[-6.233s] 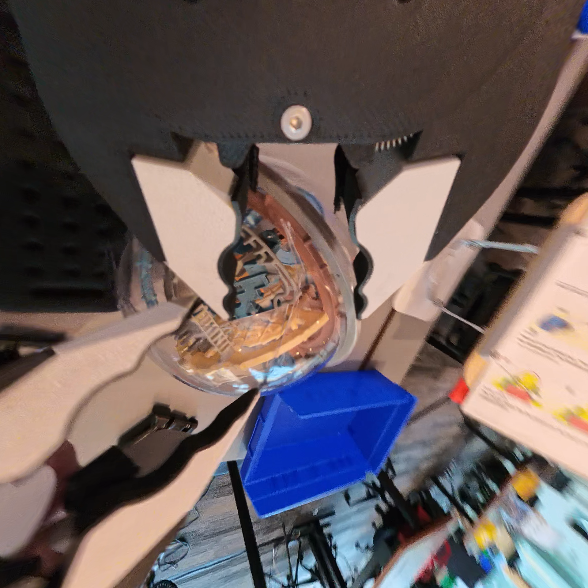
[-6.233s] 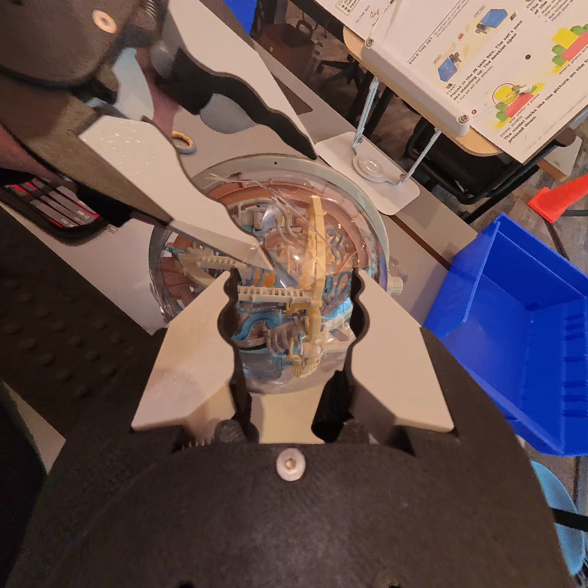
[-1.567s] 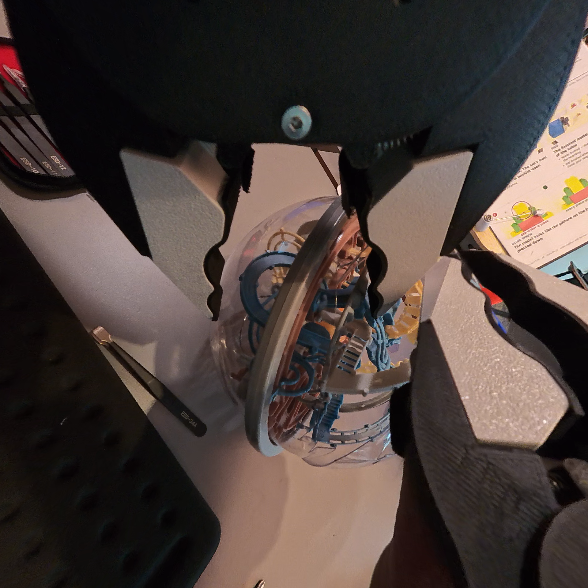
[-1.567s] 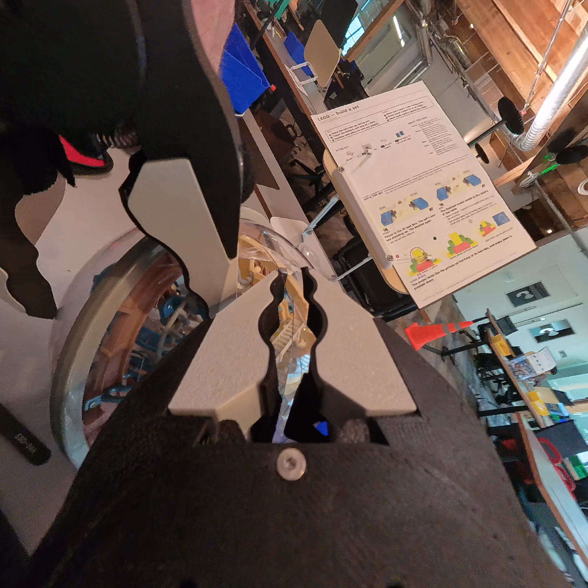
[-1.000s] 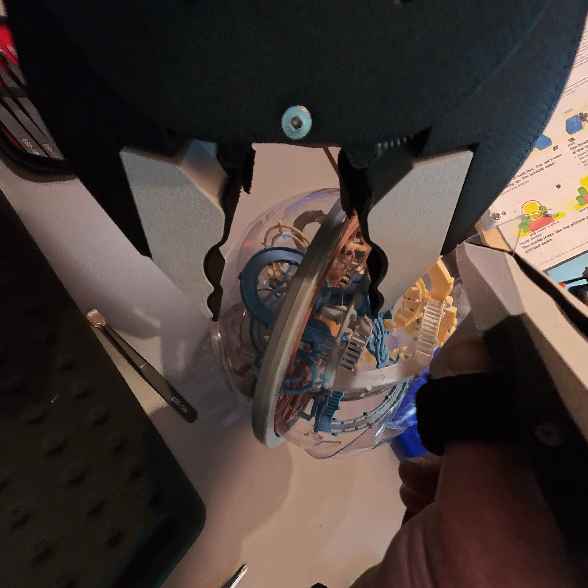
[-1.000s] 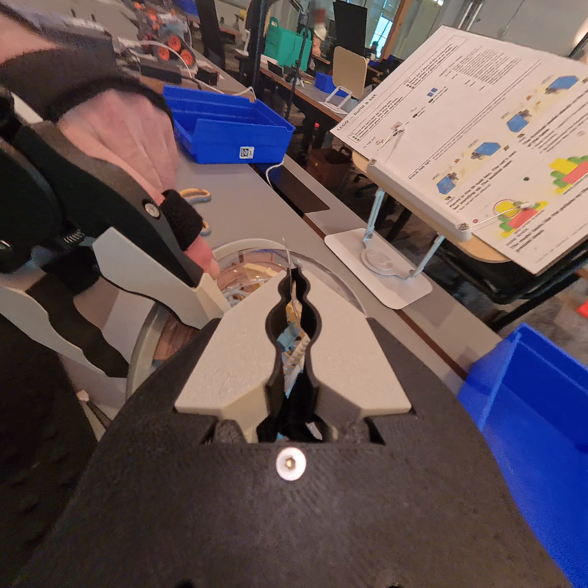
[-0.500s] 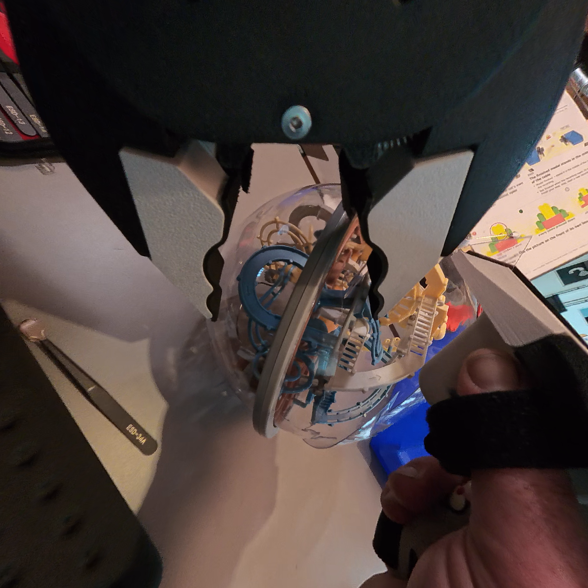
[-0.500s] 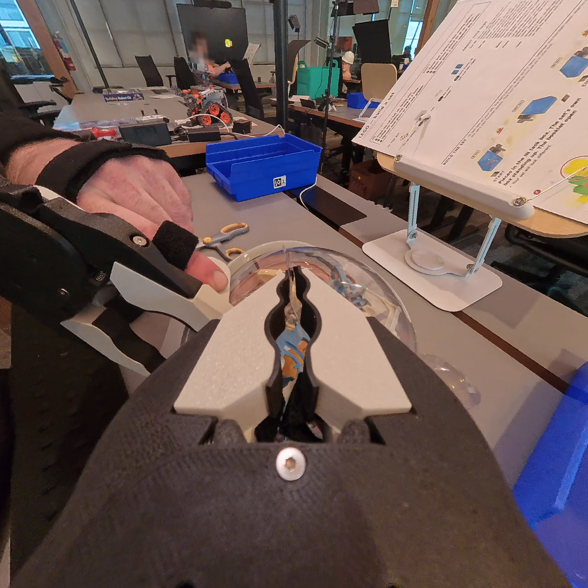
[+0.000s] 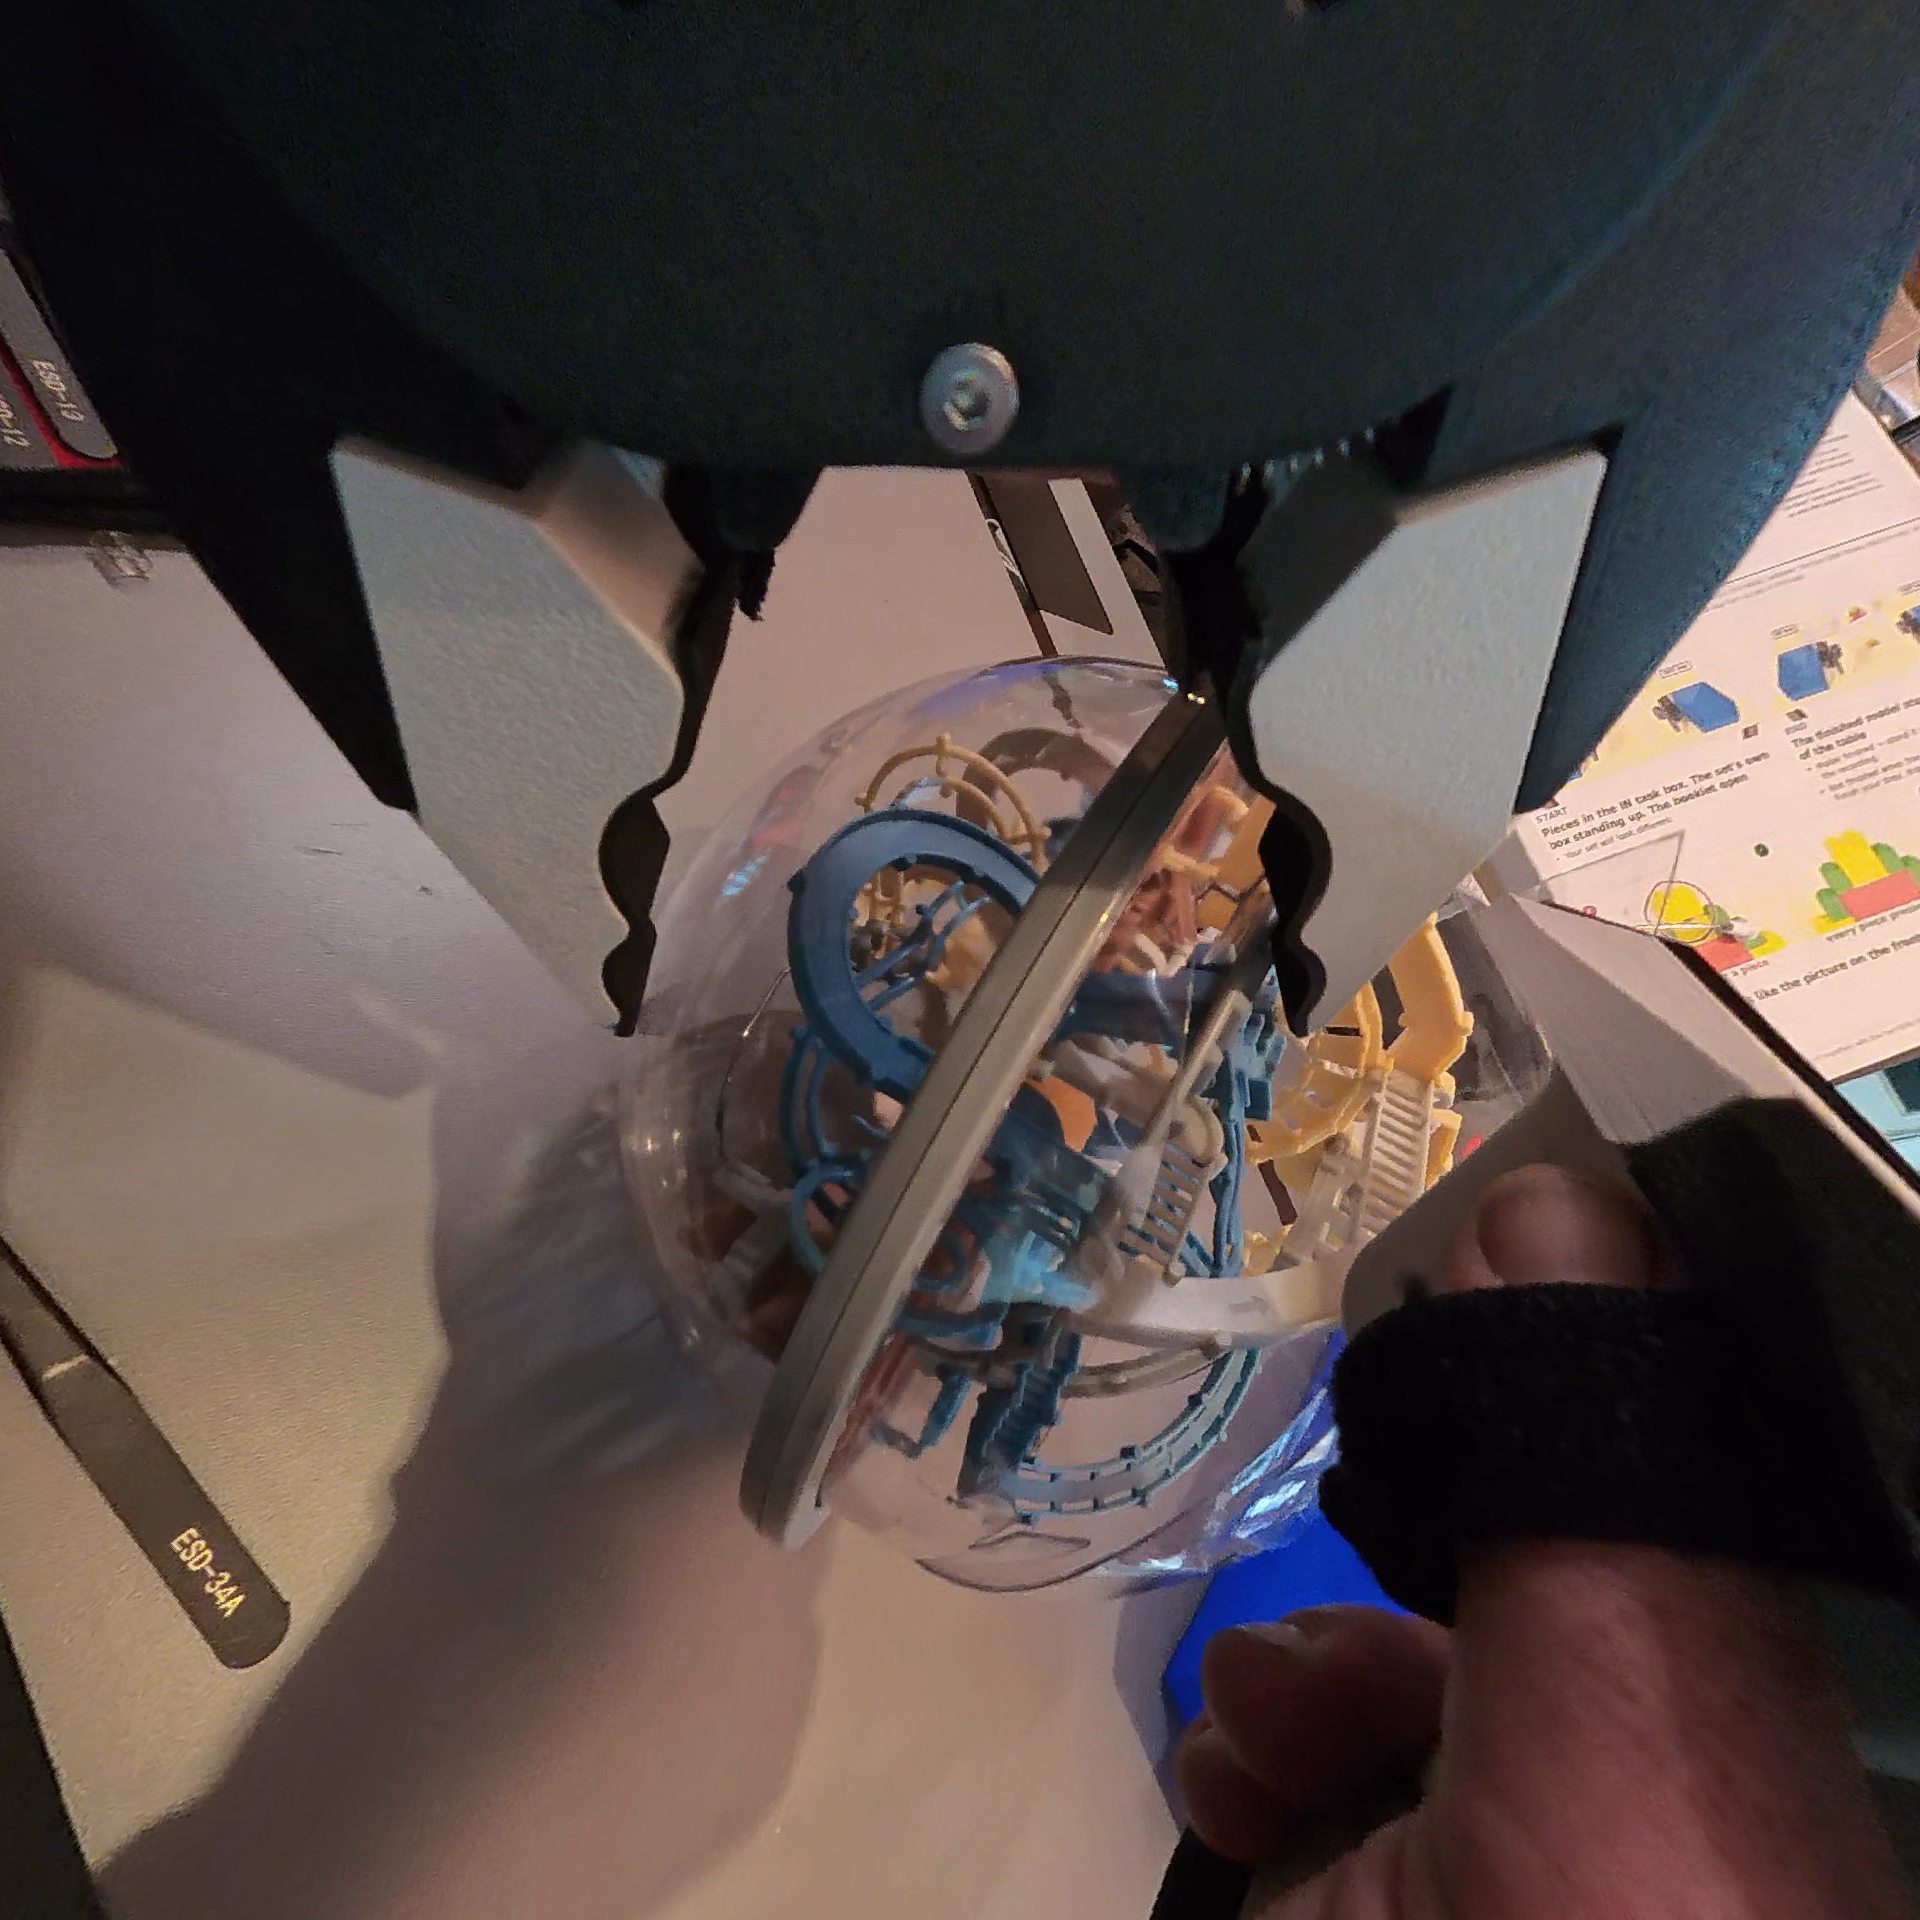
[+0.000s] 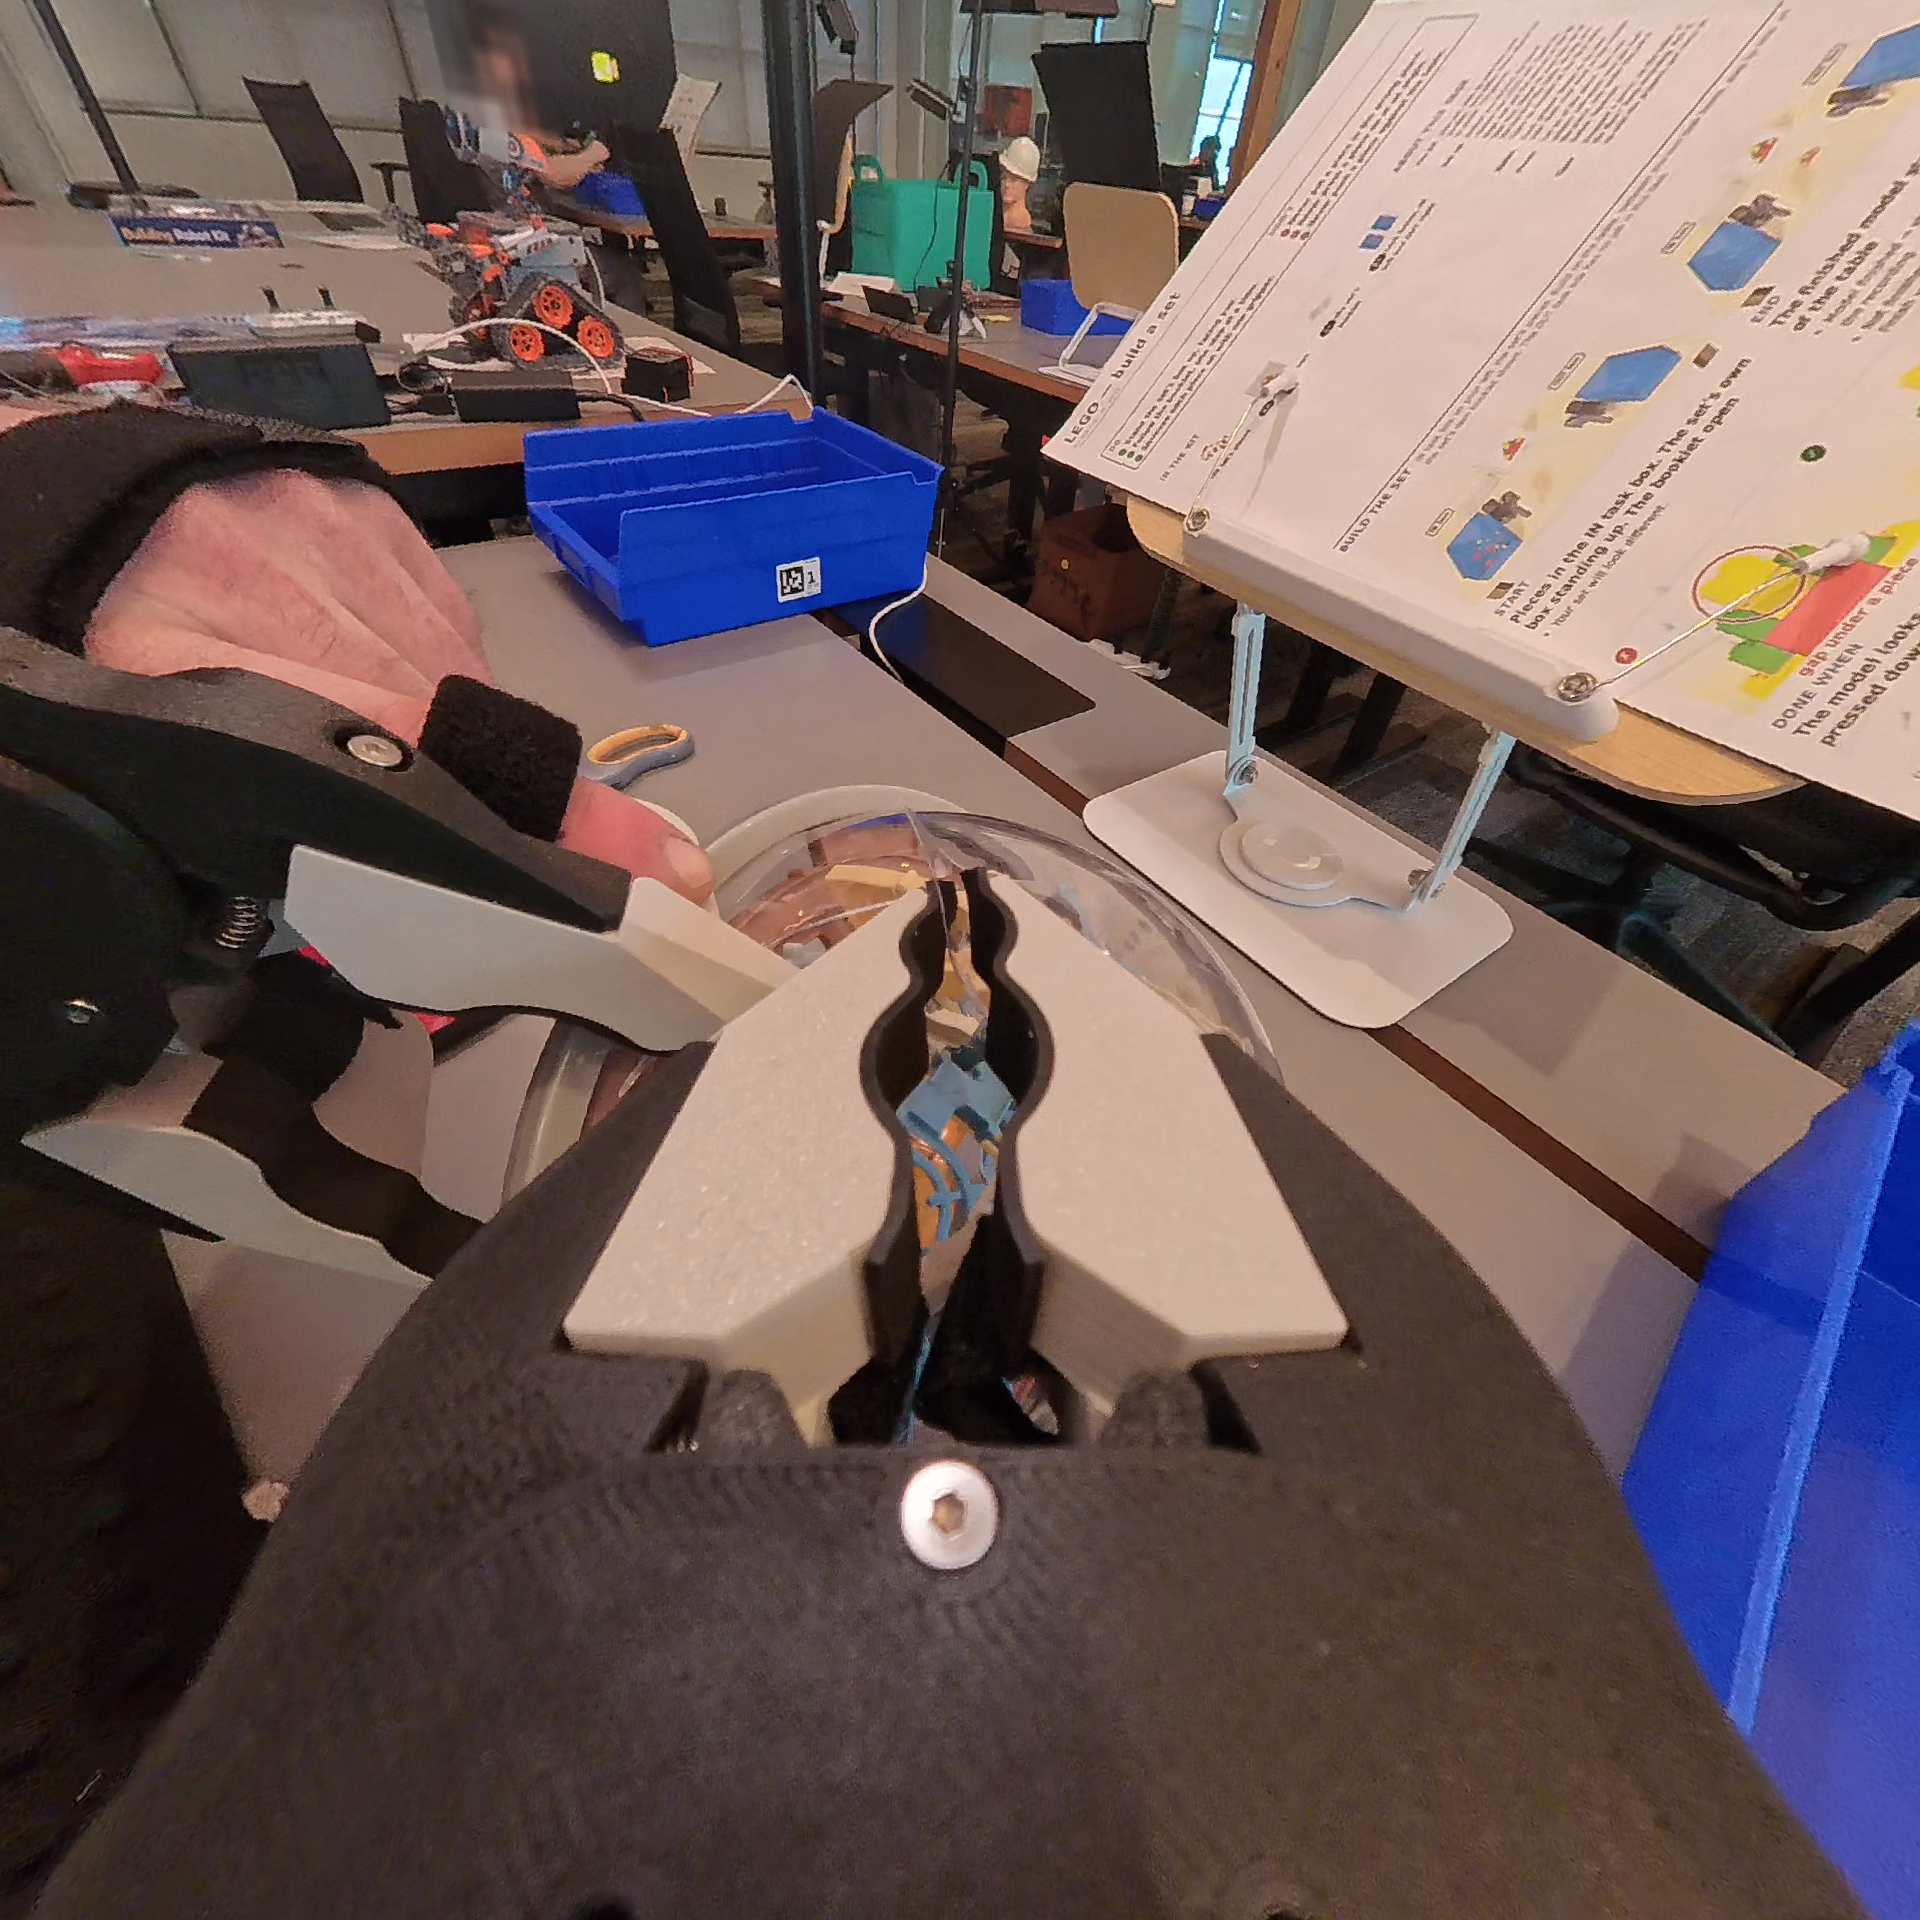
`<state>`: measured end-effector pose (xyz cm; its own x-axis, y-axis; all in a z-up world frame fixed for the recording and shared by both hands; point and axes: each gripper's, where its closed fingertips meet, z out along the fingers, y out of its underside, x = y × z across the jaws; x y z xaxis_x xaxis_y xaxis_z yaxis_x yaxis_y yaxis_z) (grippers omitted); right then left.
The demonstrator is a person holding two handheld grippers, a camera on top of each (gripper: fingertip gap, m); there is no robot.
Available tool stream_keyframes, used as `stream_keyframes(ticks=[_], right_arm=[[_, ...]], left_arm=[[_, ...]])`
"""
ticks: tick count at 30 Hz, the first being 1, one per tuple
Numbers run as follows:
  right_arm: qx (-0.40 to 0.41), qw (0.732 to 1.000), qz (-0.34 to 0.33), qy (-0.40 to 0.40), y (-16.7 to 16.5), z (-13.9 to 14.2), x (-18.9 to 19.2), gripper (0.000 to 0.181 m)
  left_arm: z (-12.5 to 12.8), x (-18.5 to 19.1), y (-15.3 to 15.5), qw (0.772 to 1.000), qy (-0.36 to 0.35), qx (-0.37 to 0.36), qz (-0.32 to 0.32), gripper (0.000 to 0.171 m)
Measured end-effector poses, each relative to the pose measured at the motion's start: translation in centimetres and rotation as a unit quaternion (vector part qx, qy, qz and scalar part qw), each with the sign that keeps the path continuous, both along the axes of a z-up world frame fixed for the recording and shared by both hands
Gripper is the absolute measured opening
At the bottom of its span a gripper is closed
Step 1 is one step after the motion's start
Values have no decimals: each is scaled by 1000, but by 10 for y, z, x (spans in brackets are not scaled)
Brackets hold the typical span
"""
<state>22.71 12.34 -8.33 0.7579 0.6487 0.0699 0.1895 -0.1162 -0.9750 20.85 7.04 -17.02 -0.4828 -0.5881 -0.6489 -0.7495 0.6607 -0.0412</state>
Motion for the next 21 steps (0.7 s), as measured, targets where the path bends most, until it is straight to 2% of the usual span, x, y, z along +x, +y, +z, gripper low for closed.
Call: stream_keyframes(ticks=[4,12,18,21], right_arm=[[0,1000,-5,0,3,0,1,1],[12,999,-26,-16,13,-1,-2,1],[15,999,-37,-2,17,-3,2,0],[21,999,-44,-8,18,-3,2,0]], left_arm=[[3,1,2,1000,-7,2,0,117],[16,-3,7,998,-67,1,2,124],[35,-11,4,994,-108,-14,-6,122],[33,-15,2,995,-93,-19,-11,112]])
